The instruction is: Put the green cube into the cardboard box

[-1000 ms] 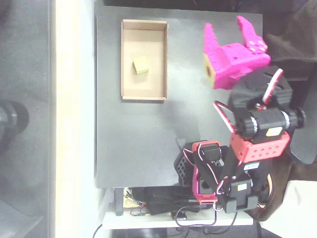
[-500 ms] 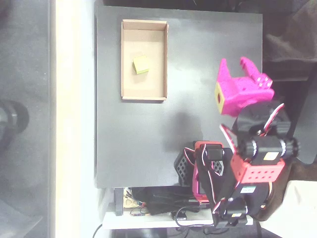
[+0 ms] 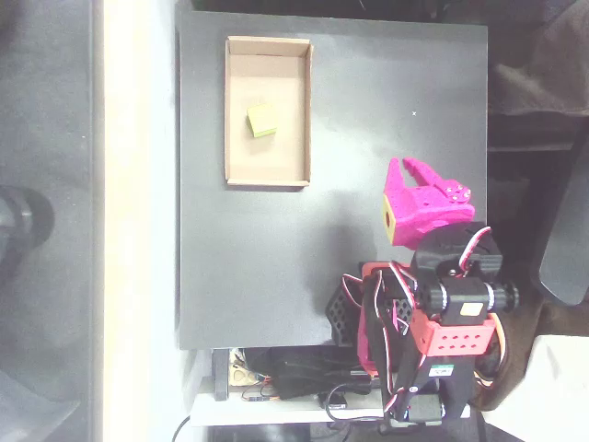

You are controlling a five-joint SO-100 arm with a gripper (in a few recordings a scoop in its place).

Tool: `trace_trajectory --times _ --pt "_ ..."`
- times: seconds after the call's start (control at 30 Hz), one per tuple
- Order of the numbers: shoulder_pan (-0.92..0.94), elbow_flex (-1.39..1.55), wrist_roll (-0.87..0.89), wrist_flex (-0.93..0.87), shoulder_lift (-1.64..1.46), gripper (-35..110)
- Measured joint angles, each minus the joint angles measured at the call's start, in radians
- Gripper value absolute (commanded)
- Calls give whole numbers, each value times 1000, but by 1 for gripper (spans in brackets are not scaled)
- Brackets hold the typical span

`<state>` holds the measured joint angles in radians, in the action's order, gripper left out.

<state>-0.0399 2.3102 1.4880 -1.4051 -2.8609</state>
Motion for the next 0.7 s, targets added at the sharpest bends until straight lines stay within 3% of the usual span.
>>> trace_trajectory --times 0.7 --pt "0 666 0 -6 -446 2"
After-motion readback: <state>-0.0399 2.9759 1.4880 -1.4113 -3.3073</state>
